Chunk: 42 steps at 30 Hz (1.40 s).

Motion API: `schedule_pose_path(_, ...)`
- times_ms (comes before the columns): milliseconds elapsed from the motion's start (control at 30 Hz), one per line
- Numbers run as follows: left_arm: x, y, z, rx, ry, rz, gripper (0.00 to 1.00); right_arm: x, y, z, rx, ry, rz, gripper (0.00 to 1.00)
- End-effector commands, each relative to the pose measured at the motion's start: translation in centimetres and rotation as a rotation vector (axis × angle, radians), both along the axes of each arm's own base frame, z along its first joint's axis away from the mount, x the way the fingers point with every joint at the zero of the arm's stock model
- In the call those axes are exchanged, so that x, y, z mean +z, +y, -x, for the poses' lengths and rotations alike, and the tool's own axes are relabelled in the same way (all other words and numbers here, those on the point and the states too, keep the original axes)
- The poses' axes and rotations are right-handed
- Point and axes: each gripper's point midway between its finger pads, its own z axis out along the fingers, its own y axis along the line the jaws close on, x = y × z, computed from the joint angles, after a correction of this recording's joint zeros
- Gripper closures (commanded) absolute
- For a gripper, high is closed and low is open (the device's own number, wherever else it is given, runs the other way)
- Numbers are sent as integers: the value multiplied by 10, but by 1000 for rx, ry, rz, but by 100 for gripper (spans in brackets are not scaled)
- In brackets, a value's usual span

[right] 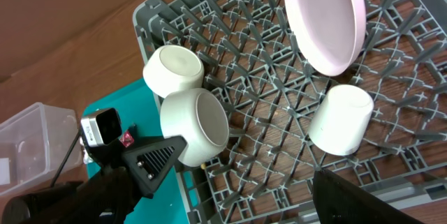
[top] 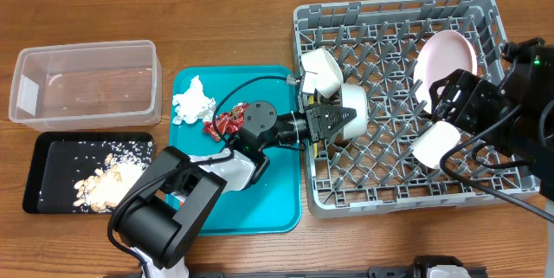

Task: Sort waste into correct bins and load items into the dishwasher rack
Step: 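Lower the bowl into the rack and open the left gripper, then withdraw the left gripper and reach to the red snack wrapper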

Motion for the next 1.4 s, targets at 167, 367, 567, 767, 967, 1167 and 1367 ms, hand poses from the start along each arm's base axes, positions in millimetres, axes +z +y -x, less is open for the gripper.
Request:
schedule_pose_path(167, -17, 6, 3, 3, 69, -22, 96, 1, -3, 1, -8, -6, 9, 13)
schedule_pose_path(367, -36, 14, 5, 50, 118, -52, 96, 2, -3, 0, -8, -11, 9, 13)
schedule_pose_path(567, -26, 14, 9, 28, 88, -17, 76, 2, -3, -1, -8, -13, 9, 13)
schedule_pose_path(767, -26, 13, 19, -28, 153, -6, 0, 2, -5, -1, -17, -12, 21, 11)
schedule_pose_path(967, -26, 17, 20, -52, 191, -4, 0, 2, -5, 0, -17, -9, 21, 10)
schedule_pose_path(1167, -25, 31, 18, -19, 212, -34, 0, 2, -5, 0, -17, -11, 21, 10)
schedule_pose_path(1367, -40, 63, 12, 76, 224, -220, 0, 3, -5, -1, -17, -15, 21, 10)
